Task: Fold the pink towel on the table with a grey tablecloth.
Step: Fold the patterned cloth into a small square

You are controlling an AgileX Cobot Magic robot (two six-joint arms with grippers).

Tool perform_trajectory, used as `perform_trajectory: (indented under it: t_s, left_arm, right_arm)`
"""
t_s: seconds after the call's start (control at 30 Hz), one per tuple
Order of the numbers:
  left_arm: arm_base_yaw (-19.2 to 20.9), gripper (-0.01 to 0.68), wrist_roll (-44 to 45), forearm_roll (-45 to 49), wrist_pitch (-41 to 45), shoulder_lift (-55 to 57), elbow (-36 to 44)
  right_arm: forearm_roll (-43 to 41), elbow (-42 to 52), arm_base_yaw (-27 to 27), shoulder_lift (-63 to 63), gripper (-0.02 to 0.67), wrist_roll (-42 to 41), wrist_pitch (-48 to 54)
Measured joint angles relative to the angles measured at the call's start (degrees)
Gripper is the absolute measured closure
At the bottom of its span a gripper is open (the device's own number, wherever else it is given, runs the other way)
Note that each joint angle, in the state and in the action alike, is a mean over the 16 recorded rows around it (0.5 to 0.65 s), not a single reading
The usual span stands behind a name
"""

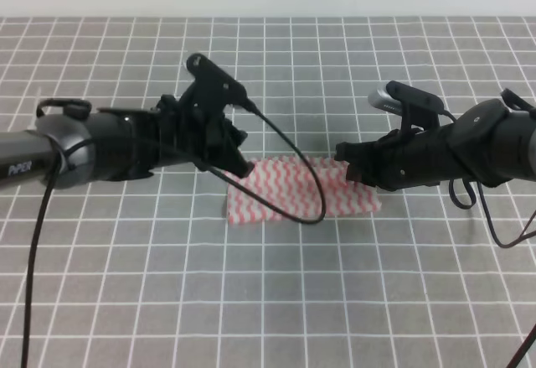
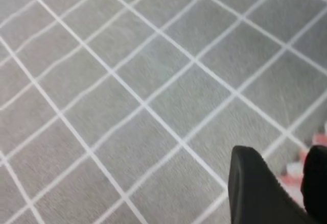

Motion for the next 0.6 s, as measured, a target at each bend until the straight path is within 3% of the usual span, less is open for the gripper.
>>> perform_trajectory:
  t_s: [0.6]
  left_arm:
    - [-0.01,0.555,-8.74,0.75,12.45,-0.30,4.65]
  right_arm:
    - [0.01,0.00,0.00,0.00,0.662,0.00,0.00]
